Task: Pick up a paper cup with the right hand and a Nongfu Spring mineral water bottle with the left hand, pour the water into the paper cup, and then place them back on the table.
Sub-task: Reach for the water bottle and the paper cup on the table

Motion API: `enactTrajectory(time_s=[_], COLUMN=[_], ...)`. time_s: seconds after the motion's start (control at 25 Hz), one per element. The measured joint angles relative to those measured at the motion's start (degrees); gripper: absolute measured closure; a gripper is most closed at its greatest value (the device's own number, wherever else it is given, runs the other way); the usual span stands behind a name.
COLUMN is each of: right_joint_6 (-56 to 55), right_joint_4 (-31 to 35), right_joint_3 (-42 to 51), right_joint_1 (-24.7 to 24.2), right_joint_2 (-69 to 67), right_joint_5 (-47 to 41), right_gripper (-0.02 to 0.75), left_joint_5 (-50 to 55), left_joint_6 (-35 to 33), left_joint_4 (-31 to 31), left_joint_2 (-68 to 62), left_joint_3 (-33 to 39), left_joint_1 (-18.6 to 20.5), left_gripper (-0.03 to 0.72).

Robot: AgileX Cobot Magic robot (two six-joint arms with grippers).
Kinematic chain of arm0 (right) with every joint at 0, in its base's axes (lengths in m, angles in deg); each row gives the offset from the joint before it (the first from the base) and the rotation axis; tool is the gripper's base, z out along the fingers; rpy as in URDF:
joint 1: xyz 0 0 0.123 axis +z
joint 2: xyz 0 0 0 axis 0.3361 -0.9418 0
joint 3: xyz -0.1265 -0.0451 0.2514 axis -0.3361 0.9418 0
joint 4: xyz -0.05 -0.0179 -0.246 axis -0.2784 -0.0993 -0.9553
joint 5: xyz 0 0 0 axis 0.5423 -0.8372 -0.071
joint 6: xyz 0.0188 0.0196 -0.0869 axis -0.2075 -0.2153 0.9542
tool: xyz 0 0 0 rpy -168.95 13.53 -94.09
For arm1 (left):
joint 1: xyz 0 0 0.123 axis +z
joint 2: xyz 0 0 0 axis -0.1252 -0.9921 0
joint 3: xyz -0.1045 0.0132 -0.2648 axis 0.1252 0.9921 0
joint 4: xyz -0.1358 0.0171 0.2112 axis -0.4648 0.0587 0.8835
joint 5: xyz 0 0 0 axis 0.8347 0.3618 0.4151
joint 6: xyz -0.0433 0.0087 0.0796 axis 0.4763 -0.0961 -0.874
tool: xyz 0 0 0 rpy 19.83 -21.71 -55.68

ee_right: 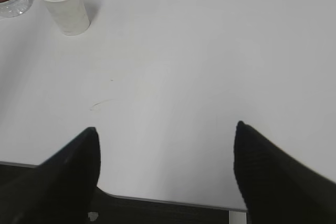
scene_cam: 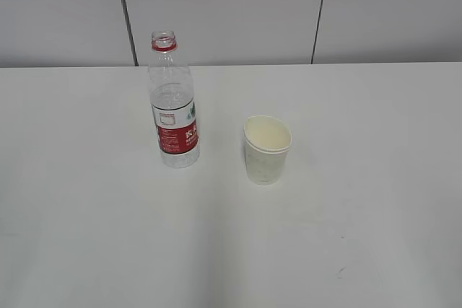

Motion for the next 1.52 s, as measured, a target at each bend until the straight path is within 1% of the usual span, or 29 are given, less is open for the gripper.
enactTrajectory(time_s=[1.2, 1.28, 1.44, 1.52], right_joint_6=[0.0, 0.0, 0.0, 0.0], right_joint_4=[0.1, 0.1, 0.1, 0.1], right_joint_3=[0.0, 0.0, 0.0, -0.5], right_joint_1=[0.0, 0.0, 0.0, 0.0], right_joint_2=[0.0, -0.3, -3.1, -4.2], right_joint_5=[0.0, 0.0, 0.4, 1.8], right_gripper=[0.150, 0.150, 0.150, 0.150], left_joint_5=[0.0, 0.0, 0.0, -0.1], left_joint_6=[0.0, 0.0, 0.0, 0.0], left_joint_4=[0.1, 0.1, 0.1, 0.1], left_joint_2=[0.0, 0.0, 0.0, 0.0], left_joint_3=[0.0, 0.0, 0.0, 0.0], left_joint_1=[0.0, 0.0, 0.0, 0.0], left_gripper=[0.442, 0.414, 0.308, 0.274])
